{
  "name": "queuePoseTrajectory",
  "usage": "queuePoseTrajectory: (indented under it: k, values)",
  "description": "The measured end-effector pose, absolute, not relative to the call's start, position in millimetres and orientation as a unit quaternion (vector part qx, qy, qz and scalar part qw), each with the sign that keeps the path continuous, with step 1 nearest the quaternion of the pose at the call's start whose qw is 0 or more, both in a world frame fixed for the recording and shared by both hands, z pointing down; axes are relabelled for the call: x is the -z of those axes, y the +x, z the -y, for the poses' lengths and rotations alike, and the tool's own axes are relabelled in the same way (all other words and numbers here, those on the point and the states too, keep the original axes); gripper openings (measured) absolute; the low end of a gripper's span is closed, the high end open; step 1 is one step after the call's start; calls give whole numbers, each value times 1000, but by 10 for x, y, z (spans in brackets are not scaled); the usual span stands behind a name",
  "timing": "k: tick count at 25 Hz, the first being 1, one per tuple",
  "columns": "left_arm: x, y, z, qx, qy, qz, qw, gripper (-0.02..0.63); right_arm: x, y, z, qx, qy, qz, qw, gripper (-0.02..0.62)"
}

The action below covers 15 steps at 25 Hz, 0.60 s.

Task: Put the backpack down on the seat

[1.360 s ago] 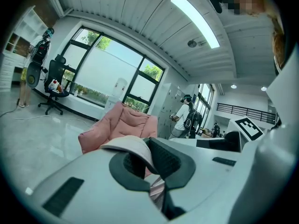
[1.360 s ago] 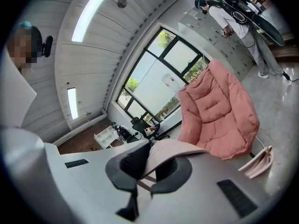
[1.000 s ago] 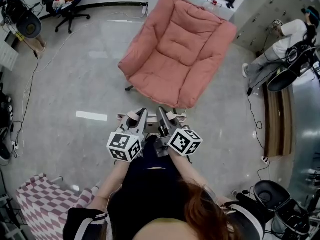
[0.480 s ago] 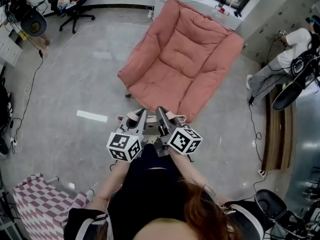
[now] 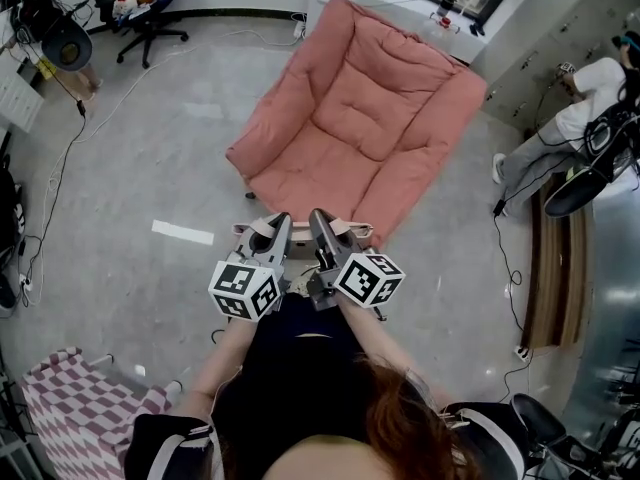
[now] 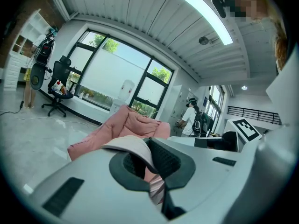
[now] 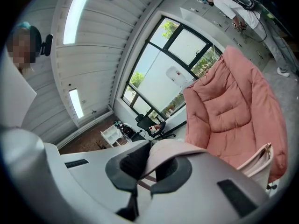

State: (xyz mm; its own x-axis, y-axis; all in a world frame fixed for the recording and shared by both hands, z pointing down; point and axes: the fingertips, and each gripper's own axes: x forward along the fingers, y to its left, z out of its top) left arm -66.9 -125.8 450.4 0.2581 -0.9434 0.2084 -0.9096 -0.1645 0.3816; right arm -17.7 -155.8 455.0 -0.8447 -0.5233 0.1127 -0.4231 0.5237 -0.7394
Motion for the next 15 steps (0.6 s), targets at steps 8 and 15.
queuePoseTrajectory:
  k: [8, 15]
  values:
    - [-4028, -572, 1328, 38, 781, 597, 179, 17, -4103, -97, 1591, 370, -267, -887, 76, 34]
    - [-3765, -429, 1391, 36, 797, 582, 157, 17, -3823, 41, 1629, 352, -274, -890, 90, 34]
